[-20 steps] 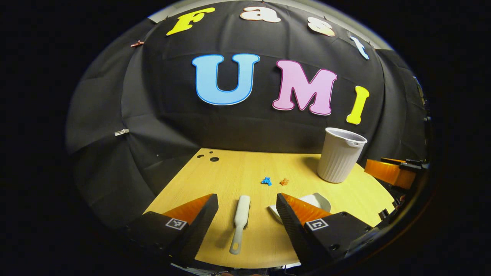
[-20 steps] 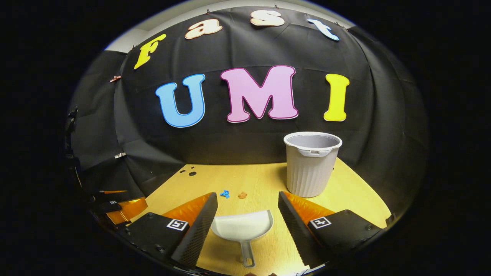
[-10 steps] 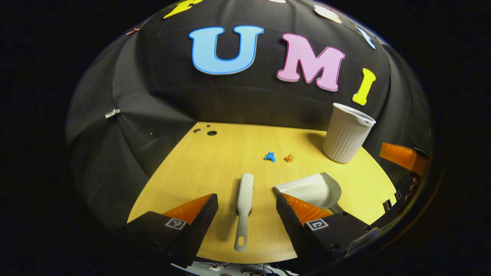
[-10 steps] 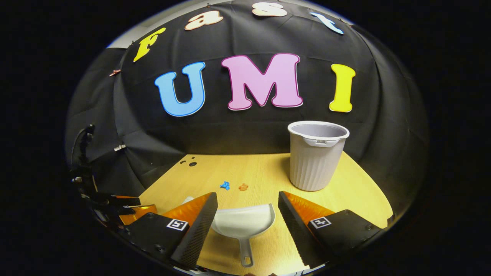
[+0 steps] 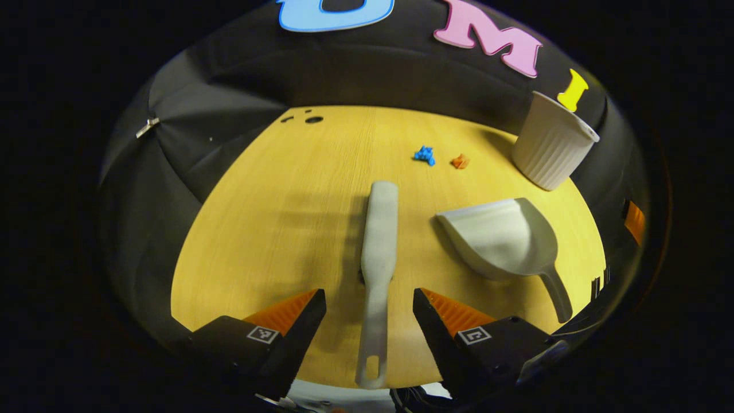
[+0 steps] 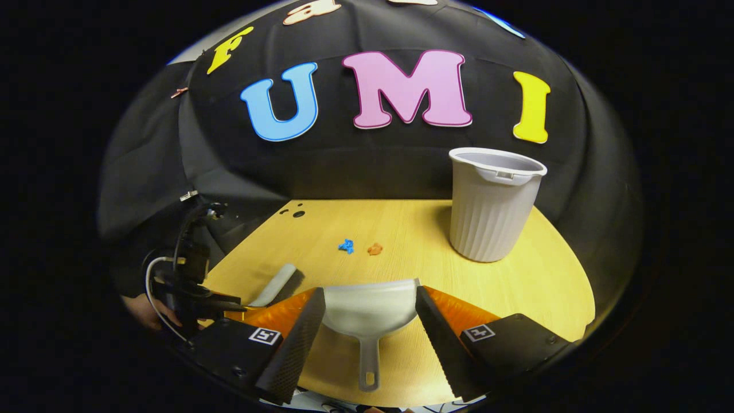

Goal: Pick up the small broom and dustpan from the desktop, sweep the trash into the dustpan with the broom, and then empty the trash into the garbage bin.

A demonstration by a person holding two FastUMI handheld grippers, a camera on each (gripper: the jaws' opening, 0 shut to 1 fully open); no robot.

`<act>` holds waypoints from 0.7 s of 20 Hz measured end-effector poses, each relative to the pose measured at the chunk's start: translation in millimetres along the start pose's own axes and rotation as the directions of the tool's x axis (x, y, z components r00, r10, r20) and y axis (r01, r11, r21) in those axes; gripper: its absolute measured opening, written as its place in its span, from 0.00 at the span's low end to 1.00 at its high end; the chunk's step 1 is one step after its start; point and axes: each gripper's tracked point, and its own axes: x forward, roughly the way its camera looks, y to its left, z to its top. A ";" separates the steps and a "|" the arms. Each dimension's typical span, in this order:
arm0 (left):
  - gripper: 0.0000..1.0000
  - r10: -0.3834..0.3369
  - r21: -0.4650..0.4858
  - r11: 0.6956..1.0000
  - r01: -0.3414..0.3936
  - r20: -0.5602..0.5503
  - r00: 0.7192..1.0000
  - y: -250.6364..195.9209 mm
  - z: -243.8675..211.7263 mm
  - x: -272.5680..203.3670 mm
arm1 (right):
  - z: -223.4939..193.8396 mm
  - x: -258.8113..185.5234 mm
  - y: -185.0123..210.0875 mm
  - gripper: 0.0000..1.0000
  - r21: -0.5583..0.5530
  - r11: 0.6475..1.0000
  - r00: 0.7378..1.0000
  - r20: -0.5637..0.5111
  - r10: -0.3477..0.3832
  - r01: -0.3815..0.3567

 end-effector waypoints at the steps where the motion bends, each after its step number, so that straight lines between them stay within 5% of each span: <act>1: 0.97 0.012 0.006 1.000 -0.011 -0.039 0.999 1.3 -3.9 8.7 | -2.6 2.9 -0.7 0.99 0.002 1.000 1.000 -0.014 0.010 -0.010; 6: 0.95 0.040 -0.001 0.999 -0.041 -0.152 0.988 0.8 -10.7 32.8 | -14.1 22.6 -5.5 0.99 0.012 0.997 0.995 -0.068 0.075 -0.075; 12: 0.73 0.049 0.039 0.998 -0.043 -0.174 0.984 -10.0 -3.6 42.8 | -49.6 39.9 -4.0 0.99 -0.031 0.990 0.972 -0.198 0.128 -0.137; 14: 0.58 0.039 0.066 0.997 -0.028 -0.168 0.985 -14.1 -3.9 48.1 | -55.3 44.4 -6.4 0.99 -0.023 0.992 0.967 -0.227 0.117 -0.125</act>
